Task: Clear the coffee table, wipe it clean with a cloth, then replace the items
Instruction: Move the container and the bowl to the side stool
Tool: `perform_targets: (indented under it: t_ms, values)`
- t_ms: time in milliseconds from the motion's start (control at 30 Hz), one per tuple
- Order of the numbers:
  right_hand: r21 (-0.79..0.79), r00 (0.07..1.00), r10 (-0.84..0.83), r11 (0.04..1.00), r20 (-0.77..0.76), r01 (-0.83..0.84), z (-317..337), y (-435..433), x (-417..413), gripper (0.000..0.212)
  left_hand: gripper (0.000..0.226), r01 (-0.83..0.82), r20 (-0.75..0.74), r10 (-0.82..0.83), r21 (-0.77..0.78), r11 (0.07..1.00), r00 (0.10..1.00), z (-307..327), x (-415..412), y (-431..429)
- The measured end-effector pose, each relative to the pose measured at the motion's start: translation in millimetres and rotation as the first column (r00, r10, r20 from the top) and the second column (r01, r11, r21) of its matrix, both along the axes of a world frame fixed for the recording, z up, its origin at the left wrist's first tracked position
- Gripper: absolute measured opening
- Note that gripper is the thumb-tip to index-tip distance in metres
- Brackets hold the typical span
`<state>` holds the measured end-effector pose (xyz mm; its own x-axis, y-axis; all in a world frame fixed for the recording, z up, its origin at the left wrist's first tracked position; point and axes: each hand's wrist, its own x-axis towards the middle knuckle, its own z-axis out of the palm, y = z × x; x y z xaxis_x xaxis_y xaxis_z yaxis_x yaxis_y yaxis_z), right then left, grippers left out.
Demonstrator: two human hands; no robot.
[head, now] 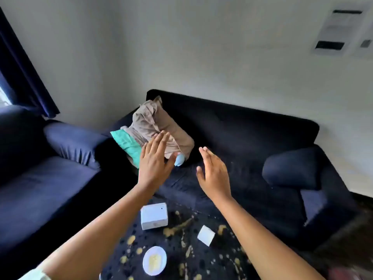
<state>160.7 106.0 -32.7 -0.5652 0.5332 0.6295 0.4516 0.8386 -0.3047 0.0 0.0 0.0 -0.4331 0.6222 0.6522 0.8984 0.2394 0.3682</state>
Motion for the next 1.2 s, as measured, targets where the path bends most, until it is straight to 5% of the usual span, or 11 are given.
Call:
perform_targets:
  t_ms: [133,300,400,533,633,700,767,1033,1200]
  values:
    - [-0.348,0.980,0.051,0.937,0.195,0.020,-115,-38,-11,0.045,0.063,0.014,0.186,0.037,-0.264,0.964,0.982,-107,-35,-25]
    - [-0.723,0.849,0.168,0.621,0.501,0.304,-229,-79,-19,0.039,0.070,0.134,0.393,0.176,-0.645,0.752,0.903,-214,-78,-32]
    - [-0.775,0.761,0.258,0.433,0.595,0.460,-274,-91,-30,0.044,0.075,0.205,0.382,0.182,-0.774,0.599,0.906,-260,-102,-19]
    - [-0.741,0.661,0.338,0.369,0.670,0.562,-327,-83,-56,0.049,0.083,0.213,0.401,0.279,-0.827,0.521,0.873,-317,-129,10]
    - [-0.725,0.648,0.327,0.340,0.688,0.598,-354,-79,-73,0.046,0.087,0.222,0.617,0.545,-0.752,0.620,0.568,-347,-144,27]
    - [-0.711,0.640,0.311,0.342,0.703,0.615,-366,-78,-79,0.041,0.081,0.218,0.764,0.573,-0.639,0.738,0.298,-361,-149,31]
    - [-0.688,0.627,0.285,0.347,0.724,0.637,-374,-79,-83,0.034,0.069,0.204,0.816,0.548,-0.577,0.791,0.181,-372,-153,31]
    - [-0.629,0.569,0.274,0.419,0.775,0.655,-374,-79,-81,0.022,0.040,0.237,0.782,0.508,-0.604,0.761,0.361,-372,-155,13]
    - [-0.658,0.632,0.222,0.417,0.743,0.627,-355,-74,-60,0.021,0.030,0.172,0.760,0.392,-0.542,0.822,0.519,-349,-134,-10]
